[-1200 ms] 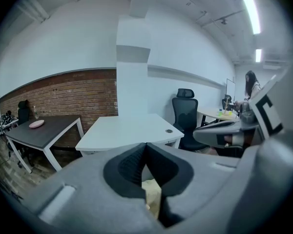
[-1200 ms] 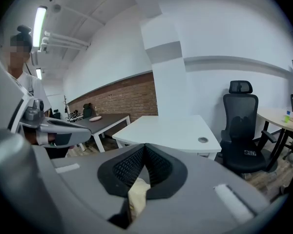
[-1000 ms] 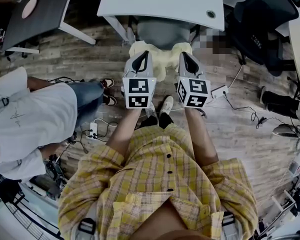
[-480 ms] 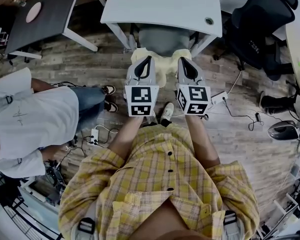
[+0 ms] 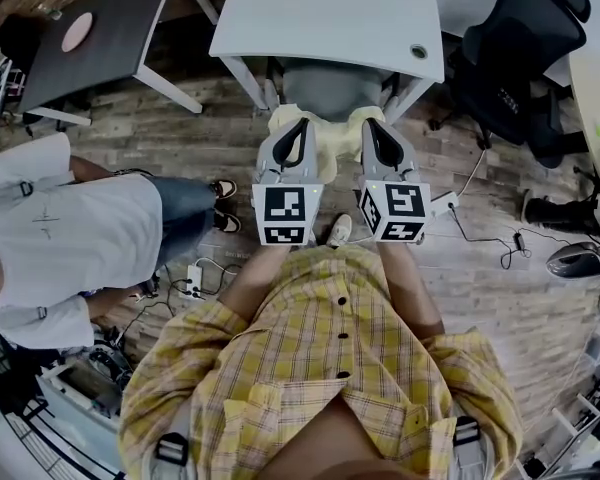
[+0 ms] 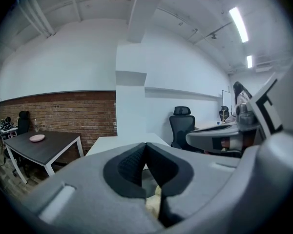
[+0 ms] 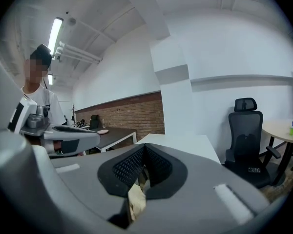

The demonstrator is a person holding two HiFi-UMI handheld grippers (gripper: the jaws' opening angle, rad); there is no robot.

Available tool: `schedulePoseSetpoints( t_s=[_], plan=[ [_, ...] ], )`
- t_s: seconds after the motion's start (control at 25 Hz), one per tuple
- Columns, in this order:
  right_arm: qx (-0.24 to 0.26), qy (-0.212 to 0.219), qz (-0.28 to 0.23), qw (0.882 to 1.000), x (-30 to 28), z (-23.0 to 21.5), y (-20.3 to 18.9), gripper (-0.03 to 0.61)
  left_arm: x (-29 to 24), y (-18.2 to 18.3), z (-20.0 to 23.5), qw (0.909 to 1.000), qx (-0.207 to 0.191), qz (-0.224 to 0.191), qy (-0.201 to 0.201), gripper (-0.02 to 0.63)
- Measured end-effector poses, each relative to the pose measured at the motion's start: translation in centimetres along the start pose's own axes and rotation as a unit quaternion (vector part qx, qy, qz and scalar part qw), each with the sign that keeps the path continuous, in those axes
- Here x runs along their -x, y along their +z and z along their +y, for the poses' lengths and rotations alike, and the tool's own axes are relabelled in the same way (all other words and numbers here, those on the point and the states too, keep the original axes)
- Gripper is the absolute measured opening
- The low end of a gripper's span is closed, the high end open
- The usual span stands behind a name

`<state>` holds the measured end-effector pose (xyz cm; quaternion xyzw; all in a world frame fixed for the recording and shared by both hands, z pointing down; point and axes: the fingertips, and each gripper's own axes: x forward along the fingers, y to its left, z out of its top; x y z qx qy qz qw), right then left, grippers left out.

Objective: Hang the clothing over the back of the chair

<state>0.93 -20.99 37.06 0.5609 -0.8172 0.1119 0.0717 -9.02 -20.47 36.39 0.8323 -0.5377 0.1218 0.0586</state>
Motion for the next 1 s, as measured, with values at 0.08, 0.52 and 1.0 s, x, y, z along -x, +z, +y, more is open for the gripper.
schedulePoseSetpoints(
  t_s=[0.08, 0.52, 1.0],
  plan=[
    [0.0, 0.002, -0.006, 1.0, 0.4, 0.4, 0.4, 0.003, 0.4, 0.3, 0.0, 1.0, 0.0, -0.005, 0.0, 0.002],
    [-0.004, 0.01, -0.024, 1.0, 1.8, 1.1, 1.2, 0.003, 1.6, 1.4, -0.2, 0.9995, 0.003, -0.031, 0.0, 0.002],
    [-0.005, 0.005, -0.046, 0.999, 1.9, 0.1, 2.2, 0.003, 1.4, 1.8, -0.5, 0.9991, -0.009, -0.04, 0.006, 0.002]
  ],
)
